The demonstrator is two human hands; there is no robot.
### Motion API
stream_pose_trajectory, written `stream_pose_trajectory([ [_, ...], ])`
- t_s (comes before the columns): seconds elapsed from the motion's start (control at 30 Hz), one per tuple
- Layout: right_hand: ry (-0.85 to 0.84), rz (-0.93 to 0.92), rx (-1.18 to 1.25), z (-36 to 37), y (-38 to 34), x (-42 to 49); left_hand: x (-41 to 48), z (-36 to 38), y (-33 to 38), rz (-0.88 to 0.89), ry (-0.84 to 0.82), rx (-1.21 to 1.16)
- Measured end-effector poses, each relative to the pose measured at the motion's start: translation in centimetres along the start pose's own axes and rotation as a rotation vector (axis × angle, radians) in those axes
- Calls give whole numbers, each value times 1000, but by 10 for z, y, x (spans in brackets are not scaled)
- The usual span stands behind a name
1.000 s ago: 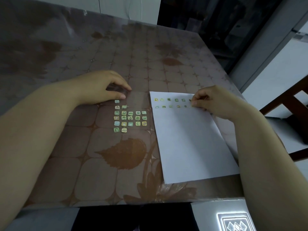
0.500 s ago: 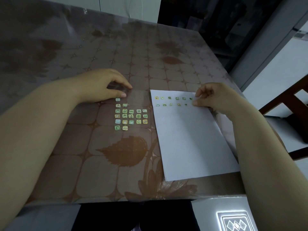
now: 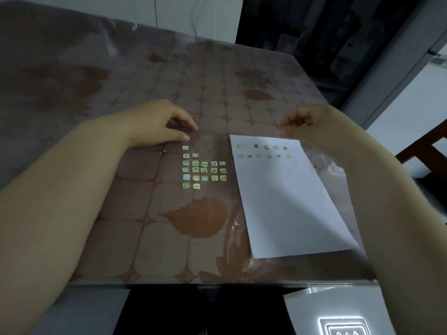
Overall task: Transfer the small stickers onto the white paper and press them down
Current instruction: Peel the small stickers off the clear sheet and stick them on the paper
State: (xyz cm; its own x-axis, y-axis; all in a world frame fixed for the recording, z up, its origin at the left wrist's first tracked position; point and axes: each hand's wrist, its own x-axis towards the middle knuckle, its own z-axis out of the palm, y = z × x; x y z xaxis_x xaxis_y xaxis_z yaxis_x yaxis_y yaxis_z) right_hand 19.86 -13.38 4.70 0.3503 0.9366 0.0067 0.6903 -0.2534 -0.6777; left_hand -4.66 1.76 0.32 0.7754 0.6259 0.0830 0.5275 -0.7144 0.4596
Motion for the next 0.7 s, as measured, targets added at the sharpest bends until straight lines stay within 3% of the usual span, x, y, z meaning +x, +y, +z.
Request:
stream_pose_trajectory([
  [0.1,-209,-172,-106,26,-39,-5,-1,-4,1,4,17,4],
  [0.17,-258,-269,-160,50,-57,-3,-2,-6,2,18,20,9],
  [0.3,-194,-315,-241,91,-69,13,-3,-7,3,10,41,2],
  [0.5,-35,-275,-154,118,-62,21,-1,-4,6,1,44,2],
  [0.7,-88,-247,-123,125,-62,21,-1,-1,9,-12,26,1],
])
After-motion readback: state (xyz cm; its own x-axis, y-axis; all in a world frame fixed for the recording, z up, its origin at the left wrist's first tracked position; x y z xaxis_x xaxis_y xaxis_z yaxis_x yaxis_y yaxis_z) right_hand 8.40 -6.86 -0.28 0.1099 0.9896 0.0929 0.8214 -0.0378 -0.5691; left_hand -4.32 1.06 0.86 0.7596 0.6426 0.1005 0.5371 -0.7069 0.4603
